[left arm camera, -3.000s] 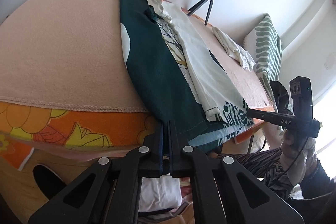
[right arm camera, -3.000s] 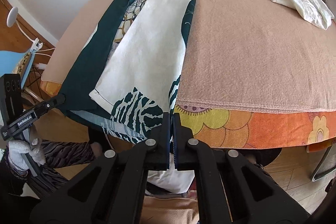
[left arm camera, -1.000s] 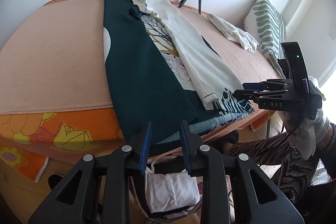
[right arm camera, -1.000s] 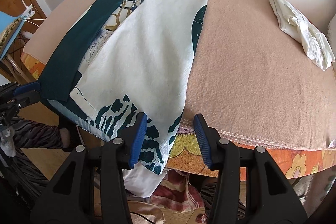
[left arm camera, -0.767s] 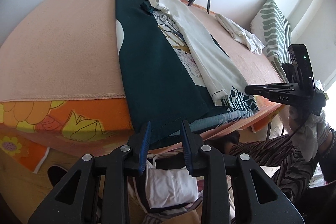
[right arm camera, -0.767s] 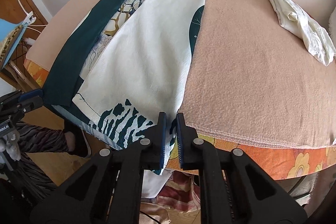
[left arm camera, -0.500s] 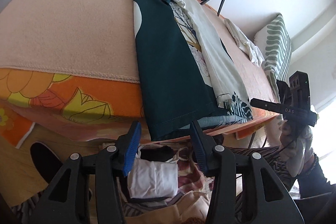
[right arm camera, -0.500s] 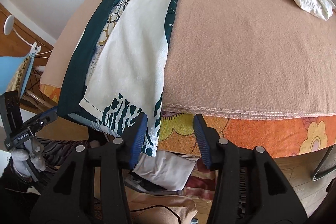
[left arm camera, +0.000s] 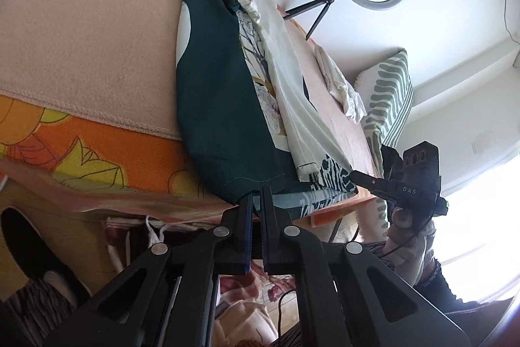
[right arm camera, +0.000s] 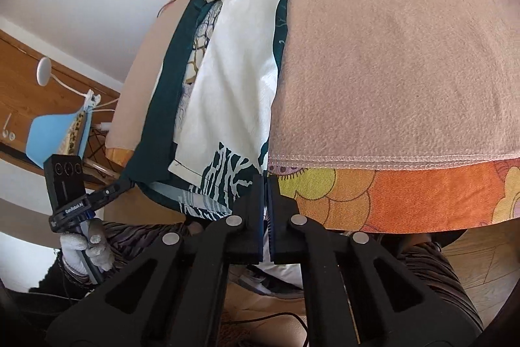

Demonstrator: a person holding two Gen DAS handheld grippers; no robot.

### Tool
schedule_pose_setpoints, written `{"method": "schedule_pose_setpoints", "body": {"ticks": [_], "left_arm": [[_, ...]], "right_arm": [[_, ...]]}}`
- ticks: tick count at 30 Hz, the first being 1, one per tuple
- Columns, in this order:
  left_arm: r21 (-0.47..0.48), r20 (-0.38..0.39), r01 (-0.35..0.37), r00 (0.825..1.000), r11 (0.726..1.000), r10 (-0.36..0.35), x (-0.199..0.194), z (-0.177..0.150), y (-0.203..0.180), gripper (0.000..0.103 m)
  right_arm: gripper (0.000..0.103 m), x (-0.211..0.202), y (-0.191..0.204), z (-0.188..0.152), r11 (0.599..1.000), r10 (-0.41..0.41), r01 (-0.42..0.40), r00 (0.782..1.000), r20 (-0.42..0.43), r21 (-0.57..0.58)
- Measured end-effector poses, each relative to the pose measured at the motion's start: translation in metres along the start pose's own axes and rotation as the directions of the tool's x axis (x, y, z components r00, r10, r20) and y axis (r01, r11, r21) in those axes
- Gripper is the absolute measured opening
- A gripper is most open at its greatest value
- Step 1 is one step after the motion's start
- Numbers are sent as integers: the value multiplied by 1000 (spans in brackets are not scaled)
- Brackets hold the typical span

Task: Fold small clothes
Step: 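Lift the hem with both tools, raising it off the blanket, then fold the held hem over onto the strip toward the collar with both tools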

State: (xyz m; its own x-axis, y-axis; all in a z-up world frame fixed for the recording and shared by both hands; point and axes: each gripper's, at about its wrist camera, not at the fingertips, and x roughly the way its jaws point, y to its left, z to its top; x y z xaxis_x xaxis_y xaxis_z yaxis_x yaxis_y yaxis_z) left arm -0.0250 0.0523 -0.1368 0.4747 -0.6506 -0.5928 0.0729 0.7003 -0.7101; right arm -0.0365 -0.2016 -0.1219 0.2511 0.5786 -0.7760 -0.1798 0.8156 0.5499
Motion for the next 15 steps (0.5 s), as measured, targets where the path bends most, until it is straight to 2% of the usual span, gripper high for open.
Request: {"method": "schedule_pose_setpoints", "body": {"ticks": [2, 7, 10, 12, 14, 15], "left_arm": [[7, 0, -6, 1000, 1000, 6, 0, 2, 0, 3], [1, -12, -7, 1000, 1000, 7, 1, 3, 0, 2], [21, -13, -20, 1000, 1000, 21, -3, 0, 0, 2], [29, -32, -60, 998, 998, 61, -5, -2, 1, 7], [21, -40, -93, 995, 995, 94, -6, -3, 6, 25], [0, -37, -88, 995, 996, 88, -6, -4, 10, 27]], "right_arm": [[3, 2, -4, -1, 1000, -4, 4, 1000, -16, 9], [3, 21, -3, -5, 997, 52, -48, 996, -73, 52], [4, 25, 3, -6, 1000, 15, -14, 997, -80, 15], [4, 24, 2, -6, 1000, 15, -14, 997, -79, 14], [4, 22, -2, -4, 999, 33, -30, 997, -74, 38], [5, 22, -5, -4, 999, 30, -27, 997, -74, 45]]}}
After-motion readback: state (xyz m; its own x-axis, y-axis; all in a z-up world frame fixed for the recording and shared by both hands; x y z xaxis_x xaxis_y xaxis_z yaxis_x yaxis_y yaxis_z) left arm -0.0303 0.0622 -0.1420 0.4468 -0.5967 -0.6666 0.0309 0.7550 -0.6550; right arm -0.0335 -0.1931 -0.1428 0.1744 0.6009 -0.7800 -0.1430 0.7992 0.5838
